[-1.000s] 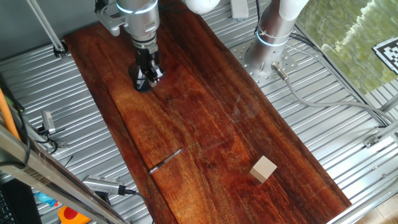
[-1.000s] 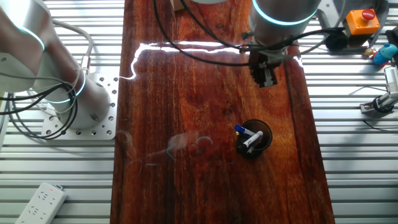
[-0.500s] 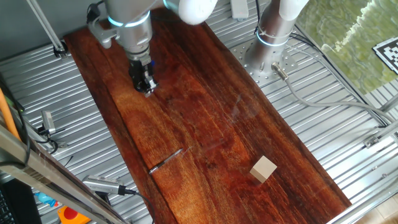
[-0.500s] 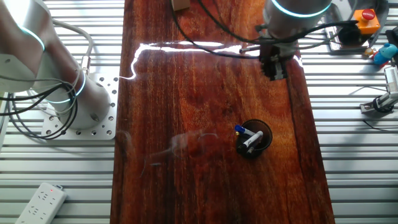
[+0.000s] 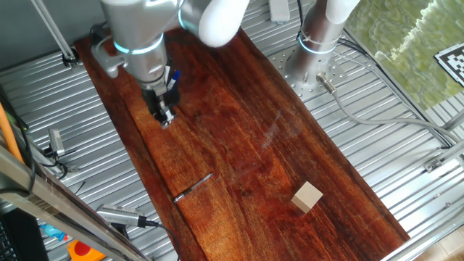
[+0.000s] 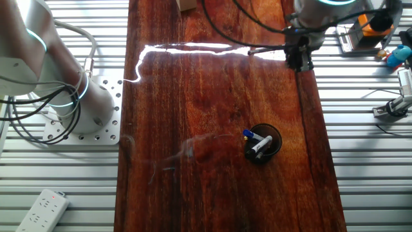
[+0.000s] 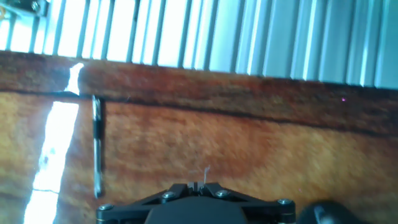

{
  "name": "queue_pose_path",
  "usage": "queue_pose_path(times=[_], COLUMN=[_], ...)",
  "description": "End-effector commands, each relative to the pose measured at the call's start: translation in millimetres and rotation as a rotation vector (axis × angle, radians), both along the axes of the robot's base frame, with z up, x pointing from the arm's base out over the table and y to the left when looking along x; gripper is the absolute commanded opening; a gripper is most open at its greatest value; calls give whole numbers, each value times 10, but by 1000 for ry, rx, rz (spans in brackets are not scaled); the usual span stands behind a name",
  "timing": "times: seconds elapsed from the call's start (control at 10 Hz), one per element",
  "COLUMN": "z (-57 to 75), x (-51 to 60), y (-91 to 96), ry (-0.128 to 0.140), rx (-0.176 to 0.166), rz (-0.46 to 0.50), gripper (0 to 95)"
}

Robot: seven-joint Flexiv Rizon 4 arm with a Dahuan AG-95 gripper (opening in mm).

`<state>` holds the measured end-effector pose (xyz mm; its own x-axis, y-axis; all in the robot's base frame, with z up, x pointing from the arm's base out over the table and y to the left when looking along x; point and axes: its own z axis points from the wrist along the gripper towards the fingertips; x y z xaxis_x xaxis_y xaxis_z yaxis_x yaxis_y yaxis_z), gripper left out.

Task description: Put the pen into the pen holder

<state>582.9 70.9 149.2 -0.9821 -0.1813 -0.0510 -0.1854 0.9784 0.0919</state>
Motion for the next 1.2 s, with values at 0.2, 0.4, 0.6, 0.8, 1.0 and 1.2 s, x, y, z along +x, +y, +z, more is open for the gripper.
queue_pose_path(times=[0.2, 0.4, 0.6, 0.8, 1.0, 1.2], z=[-121, -177, -202, -245, -349, -419], x=[148, 218, 275, 304, 325, 318], y=[187, 326, 421, 526, 608, 693], ry=[5, 56, 83, 139, 138, 130], rx=[-7, -13, -11, -10, -7, -6], rz=[5, -7, -9, -18, -35, -62], gripper=[0, 0, 0, 0, 0, 0])
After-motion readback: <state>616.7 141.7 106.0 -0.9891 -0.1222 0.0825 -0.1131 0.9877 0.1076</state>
